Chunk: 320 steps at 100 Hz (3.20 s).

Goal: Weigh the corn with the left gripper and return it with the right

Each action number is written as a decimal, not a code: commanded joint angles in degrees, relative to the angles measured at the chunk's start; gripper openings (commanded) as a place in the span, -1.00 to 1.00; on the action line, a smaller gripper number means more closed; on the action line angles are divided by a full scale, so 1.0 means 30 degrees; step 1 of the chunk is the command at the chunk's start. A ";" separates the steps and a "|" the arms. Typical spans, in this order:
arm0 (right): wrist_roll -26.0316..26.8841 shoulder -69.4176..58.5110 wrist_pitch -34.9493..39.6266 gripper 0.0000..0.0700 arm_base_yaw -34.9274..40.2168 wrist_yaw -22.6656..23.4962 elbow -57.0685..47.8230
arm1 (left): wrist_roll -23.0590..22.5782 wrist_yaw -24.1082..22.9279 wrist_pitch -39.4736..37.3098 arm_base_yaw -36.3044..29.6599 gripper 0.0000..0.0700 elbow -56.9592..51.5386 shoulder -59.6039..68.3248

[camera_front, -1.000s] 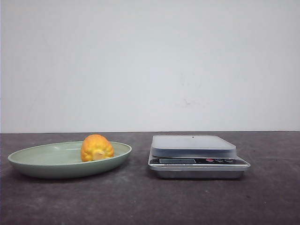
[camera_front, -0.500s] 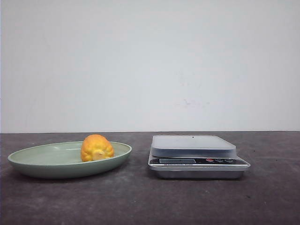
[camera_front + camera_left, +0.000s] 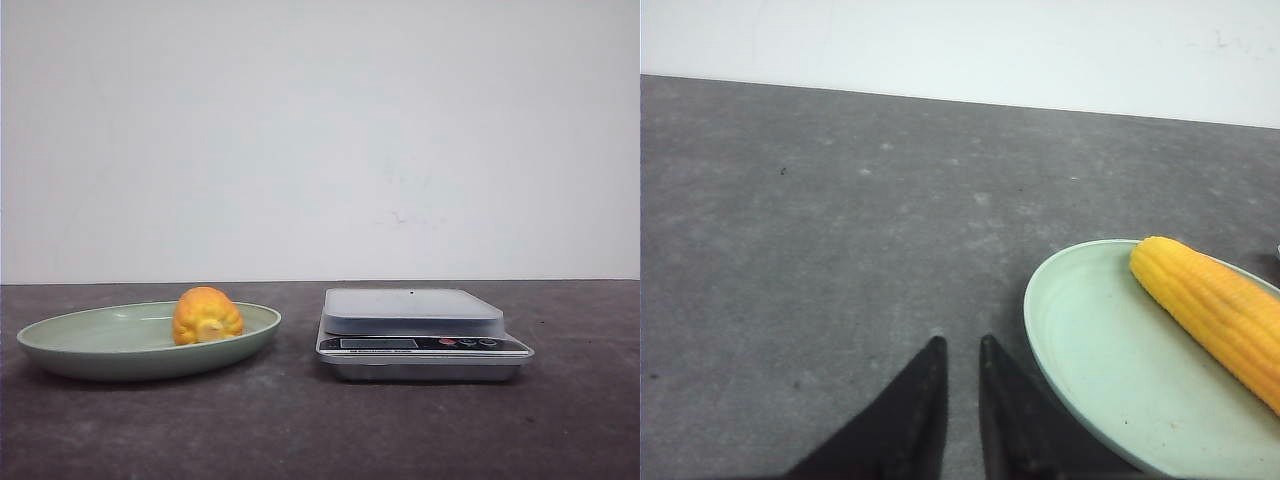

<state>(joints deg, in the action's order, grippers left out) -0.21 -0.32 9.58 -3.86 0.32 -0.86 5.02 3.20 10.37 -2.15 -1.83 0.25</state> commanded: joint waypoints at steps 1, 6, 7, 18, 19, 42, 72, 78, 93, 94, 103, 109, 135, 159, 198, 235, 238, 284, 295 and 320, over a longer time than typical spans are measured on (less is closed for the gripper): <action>-0.0138 0.0029 -0.0262 -0.99 -0.0015 0.0022 0.0095 | -0.0255 0.0131 0.0095 0.0015 -0.97 0.0342 -0.0022; -0.0087 0.0029 -0.0262 -0.99 -0.0007 0.0029 0.0095 | -0.0255 0.0131 0.0095 0.0015 -0.97 0.0342 -0.0022; -0.0022 0.0029 -0.0262 -0.99 -0.0007 0.0036 0.0095 | -0.0255 0.0131 0.0095 0.0015 -0.97 0.0342 -0.0022; 0.0117 0.0029 -0.0255 -0.99 0.0022 0.0124 0.0095 | -0.0255 0.0131 0.0095 0.0015 -0.97 0.0342 -0.0022; 0.0131 0.0029 -0.0255 -0.99 0.0029 0.0117 0.0095 | -0.0255 0.0131 0.0095 0.0015 -0.97 0.0342 -0.0022; 0.1027 0.0029 -0.0153 -0.99 0.0342 0.0423 0.0095 | -0.0255 0.0131 0.0095 0.0015 -0.97 0.0342 -0.0022; 0.1086 0.0029 -0.0066 -0.99 0.0364 0.0481 0.0095 | -0.0277 0.0146 0.0087 0.0015 -0.97 0.0342 -0.0022; 0.1362 0.0029 0.0007 -0.99 0.0364 0.0546 0.0095 | -0.0219 0.0138 0.0087 0.0015 -0.97 0.0342 -0.0022; 0.1508 0.0029 0.0015 -0.99 0.0364 0.0903 0.0095 | 0.0117 0.0131 0.0066 0.0015 -0.97 0.0342 -0.0022; 0.1537 0.0029 -0.0007 -0.99 0.0364 0.0896 0.0095 | 0.0153 0.0138 0.0066 0.0015 -0.97 0.0342 -0.0022; 0.2033 0.0029 -0.0306 -0.99 0.0364 0.0889 0.0007 | 0.1260 0.0073 -0.0022 0.0015 -0.97 0.0335 -0.0022; 0.2652 0.0029 -0.0335 -0.99 0.0364 0.0867 -0.0342 | 0.2091 0.0066 -0.0299 0.0015 -0.97 0.0240 -0.0022; 0.4532 -0.1683 0.0627 -0.99 0.0364 0.0889 -0.4867 | 0.5275 0.0102 -0.0750 0.0015 -0.97 -0.3563 0.0736; 0.4575 -0.6156 0.3789 -0.99 0.0372 0.2004 -1.1191 | 0.4991 0.0095 0.0787 0.0015 -0.97 -0.9260 0.4991; 0.4313 -0.8983 0.5435 0.37 0.1311 0.3177 -1.5293 | 0.3657 0.1355 0.4277 -0.0262 0.44 -1.5016 0.9384; 0.4415 -0.9908 0.6644 0.37 0.1552 0.4619 -1.6254 | 0.3410 0.1428 0.5297 -0.3053 0.46 -2.0385 1.6203; 0.4415 -1.0061 0.6856 0.37 0.1552 0.4619 -1.6415 | 0.3410 0.1413 0.5297 -0.3439 0.46 -2.0597 1.6888; 0.4007 -1.0972 0.7919 0.51 0.1552 0.4962 -1.6874 | 0.4218 -0.1661 0.4743 -0.8845 0.47 -2.0793 2.6782; 0.3912 -1.0972 0.8000 0.55 0.1552 0.4962 -1.6874 | 0.4568 -0.1654 0.4539 -0.9275 0.47 -2.0793 2.8720; 0.3687 -1.0972 0.8051 0.55 0.1552 0.4903 -1.6874 | 0.5217 -0.1647 0.4641 -0.9442 0.47 -2.0793 3.2101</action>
<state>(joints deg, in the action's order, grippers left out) 11.81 -33.04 34.00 0.71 14.98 -50.41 19.62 -1.54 24.32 -29.91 -63.57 94.83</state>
